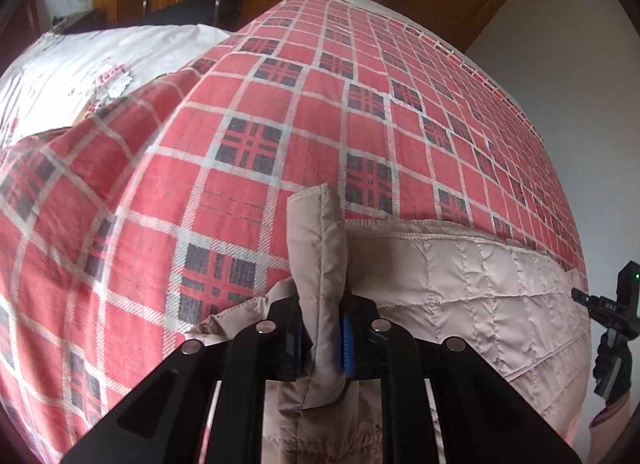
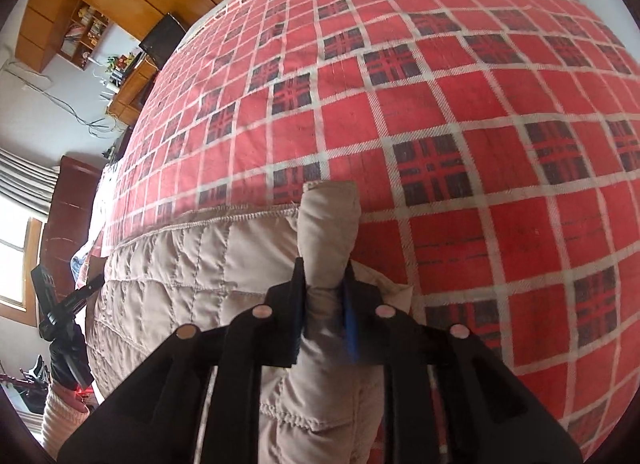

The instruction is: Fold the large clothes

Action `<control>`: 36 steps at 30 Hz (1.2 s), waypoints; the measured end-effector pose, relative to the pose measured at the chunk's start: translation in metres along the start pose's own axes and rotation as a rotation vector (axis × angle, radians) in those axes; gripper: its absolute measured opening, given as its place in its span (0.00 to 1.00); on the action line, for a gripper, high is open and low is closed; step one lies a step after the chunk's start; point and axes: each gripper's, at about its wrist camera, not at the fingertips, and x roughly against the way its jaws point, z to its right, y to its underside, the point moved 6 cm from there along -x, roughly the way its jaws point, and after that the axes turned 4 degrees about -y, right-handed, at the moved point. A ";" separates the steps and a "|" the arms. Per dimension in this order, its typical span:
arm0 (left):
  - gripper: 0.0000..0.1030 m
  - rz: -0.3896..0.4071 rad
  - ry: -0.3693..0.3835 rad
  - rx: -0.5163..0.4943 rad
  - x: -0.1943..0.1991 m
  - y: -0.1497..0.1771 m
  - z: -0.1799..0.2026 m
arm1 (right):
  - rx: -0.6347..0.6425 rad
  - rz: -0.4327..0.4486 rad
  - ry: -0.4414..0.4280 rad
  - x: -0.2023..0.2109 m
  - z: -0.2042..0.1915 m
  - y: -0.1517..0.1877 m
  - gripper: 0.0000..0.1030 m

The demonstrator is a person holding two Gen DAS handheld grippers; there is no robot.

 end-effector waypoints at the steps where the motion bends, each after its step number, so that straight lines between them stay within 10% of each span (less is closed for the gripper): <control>1: 0.19 0.012 0.004 0.010 0.009 0.000 -0.002 | 0.003 0.007 -0.009 0.007 -0.001 0.001 0.28; 10: 0.43 0.008 0.100 -0.004 0.082 0.062 -0.003 | 0.138 0.022 -0.049 0.074 -0.025 0.066 0.53; 19: 0.41 -0.020 0.152 0.085 0.095 0.135 -0.010 | 0.112 -0.041 -0.116 0.084 -0.023 0.152 0.57; 23: 0.14 0.001 0.153 0.122 0.095 0.140 -0.013 | 0.115 -0.081 -0.101 0.073 -0.023 0.172 0.42; 28: 0.06 0.017 0.188 0.110 0.109 0.135 -0.006 | 0.086 -0.064 -0.126 0.084 -0.025 0.170 0.13; 36: 0.05 -0.001 0.184 0.038 0.115 0.137 -0.008 | 0.088 -0.061 -0.145 0.104 -0.024 0.171 0.10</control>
